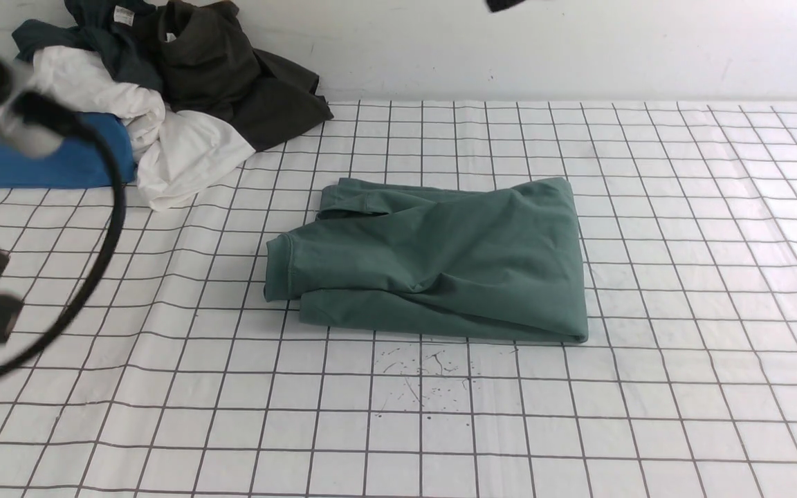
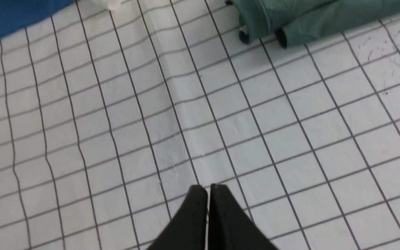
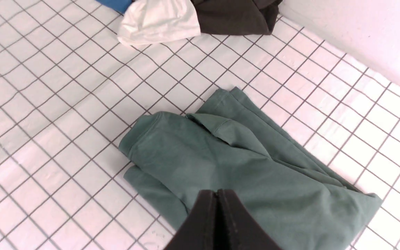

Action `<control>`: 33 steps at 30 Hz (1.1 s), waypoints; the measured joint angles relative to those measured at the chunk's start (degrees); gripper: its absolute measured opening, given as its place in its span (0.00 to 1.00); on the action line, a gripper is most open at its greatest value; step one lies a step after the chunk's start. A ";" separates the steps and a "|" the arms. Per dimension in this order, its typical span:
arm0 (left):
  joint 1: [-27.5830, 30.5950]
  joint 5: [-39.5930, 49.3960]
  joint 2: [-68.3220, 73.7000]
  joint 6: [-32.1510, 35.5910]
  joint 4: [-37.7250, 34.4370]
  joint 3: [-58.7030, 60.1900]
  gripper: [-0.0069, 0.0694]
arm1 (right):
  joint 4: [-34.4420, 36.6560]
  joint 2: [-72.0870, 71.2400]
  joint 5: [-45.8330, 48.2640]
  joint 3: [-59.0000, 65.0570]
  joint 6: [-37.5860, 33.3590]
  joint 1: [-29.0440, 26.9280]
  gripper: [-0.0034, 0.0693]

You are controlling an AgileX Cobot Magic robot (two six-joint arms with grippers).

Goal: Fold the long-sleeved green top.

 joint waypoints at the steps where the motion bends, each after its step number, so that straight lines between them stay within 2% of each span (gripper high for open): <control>1: 0.00 -0.84 -2.57 -1.21 0.13 2.93 0.08 | 0.00 -3.13 0.06 3.29 -0.13 0.00 0.03; 5: 0.00 -3.39 -11.43 -4.72 0.23 11.19 0.08 | -0.17 -12.56 -1.32 14.83 -0.42 0.00 0.03; 7: 0.00 -5.76 -19.14 -5.74 0.23 17.71 0.08 | -0.07 -21.57 -7.72 26.31 -0.47 0.00 0.03; 11: 0.00 -7.69 -27.66 -6.46 0.30 22.99 0.08 | 1.40 -31.78 -17.86 38.44 -0.47 0.00 0.03; 13: 0.00 -8.12 -34.79 -7.59 0.30 26.06 0.08 | 2.65 -41.40 -27.13 48.19 -0.47 0.00 0.03; 14: 0.00 -8.17 -35.25 -7.59 0.30 26.24 0.08 | 2.65 -41.40 -27.82 48.88 -0.47 0.00 0.03; 16: 0.00 -9.03 -40.21 -7.59 0.79 28.07 0.08 | 2.95 -50.28 -36.53 57.97 -0.47 0.00 0.03; 20: 0.00 -10.40 -44.14 -8.01 1.69 29.10 0.08 | 3.14 -60.00 -46.71 66.82 -0.47 0.00 0.03; 24: 0.00 -10.46 -44.97 -8.07 1.75 29.28 0.08 | 3.28 -64.79 -50.62 71.77 -0.47 0.00 0.03; 33: 0.00 -10.41 -44.97 -8.14 1.65 29.28 0.08 | 3.71 -65.35 -47.70 73.21 -0.47 0.00 0.03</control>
